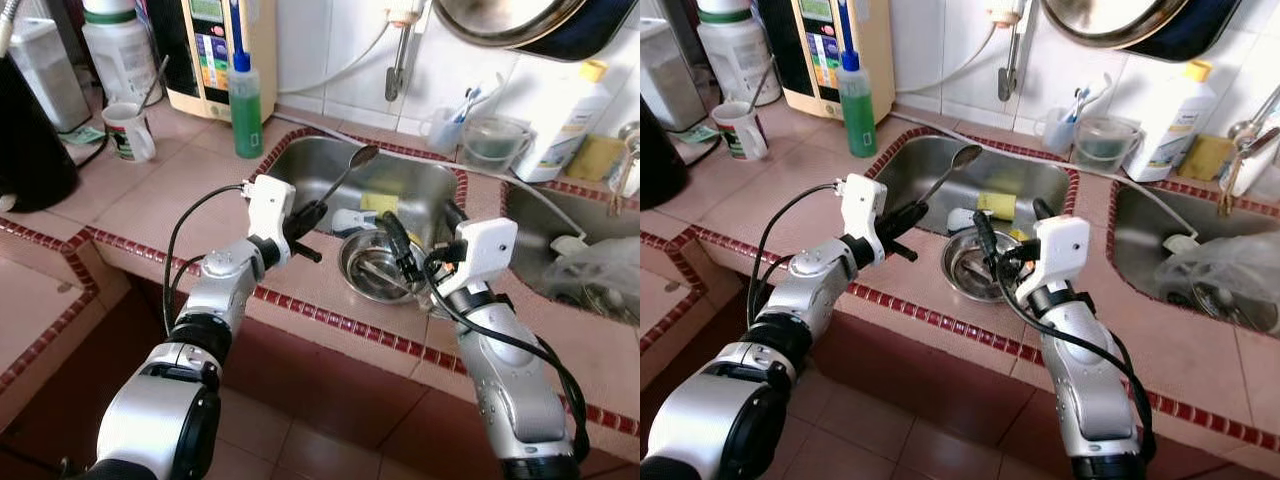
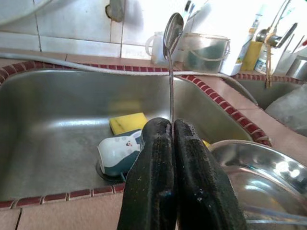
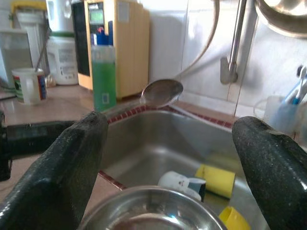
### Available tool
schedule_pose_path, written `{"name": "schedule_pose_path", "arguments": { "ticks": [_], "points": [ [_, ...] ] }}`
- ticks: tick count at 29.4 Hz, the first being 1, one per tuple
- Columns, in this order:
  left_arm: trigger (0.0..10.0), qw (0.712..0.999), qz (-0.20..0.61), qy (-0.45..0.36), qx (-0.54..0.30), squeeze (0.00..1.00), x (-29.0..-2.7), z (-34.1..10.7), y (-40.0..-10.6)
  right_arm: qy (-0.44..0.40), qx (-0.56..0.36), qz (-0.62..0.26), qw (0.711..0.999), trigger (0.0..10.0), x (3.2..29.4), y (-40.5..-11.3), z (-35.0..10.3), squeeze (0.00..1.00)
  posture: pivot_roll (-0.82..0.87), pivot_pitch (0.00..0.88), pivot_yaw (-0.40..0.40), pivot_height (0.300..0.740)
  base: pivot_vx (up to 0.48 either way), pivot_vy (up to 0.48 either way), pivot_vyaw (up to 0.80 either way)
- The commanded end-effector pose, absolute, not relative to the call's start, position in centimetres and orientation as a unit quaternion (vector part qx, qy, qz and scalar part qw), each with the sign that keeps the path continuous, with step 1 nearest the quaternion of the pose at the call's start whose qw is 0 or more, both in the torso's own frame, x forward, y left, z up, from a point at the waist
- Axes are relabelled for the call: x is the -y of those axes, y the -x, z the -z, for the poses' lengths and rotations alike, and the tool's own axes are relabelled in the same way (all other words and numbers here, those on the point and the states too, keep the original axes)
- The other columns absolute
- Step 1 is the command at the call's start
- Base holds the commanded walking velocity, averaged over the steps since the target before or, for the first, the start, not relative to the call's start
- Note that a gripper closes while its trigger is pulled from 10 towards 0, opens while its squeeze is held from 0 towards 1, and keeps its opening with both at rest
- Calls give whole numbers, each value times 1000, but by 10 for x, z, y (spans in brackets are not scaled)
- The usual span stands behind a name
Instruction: Kitchen organization
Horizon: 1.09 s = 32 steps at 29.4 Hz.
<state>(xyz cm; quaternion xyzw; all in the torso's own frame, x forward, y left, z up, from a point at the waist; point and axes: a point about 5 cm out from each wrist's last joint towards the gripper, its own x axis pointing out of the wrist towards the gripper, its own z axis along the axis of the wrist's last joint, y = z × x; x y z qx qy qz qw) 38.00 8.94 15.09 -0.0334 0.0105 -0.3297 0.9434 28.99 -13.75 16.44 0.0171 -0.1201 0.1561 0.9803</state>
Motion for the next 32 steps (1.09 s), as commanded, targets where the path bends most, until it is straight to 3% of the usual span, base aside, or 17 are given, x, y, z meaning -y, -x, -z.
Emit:
{"name": "schedule_pose_path", "arguments": {
  "ticks": [1,32],
  "points": [
    [10000,941,338,30,0,0,-86,-160,-382,-15,124,-161,979,10000,137,-288,-167,0,14,0,-38,740,0,0,0],
    [10000,938,345,35,2,0,-83,-163,-383,-17,113,-186,976,10000,132,-284,-163,0,13,0,-45,740,0,0,0]
  ]
}}
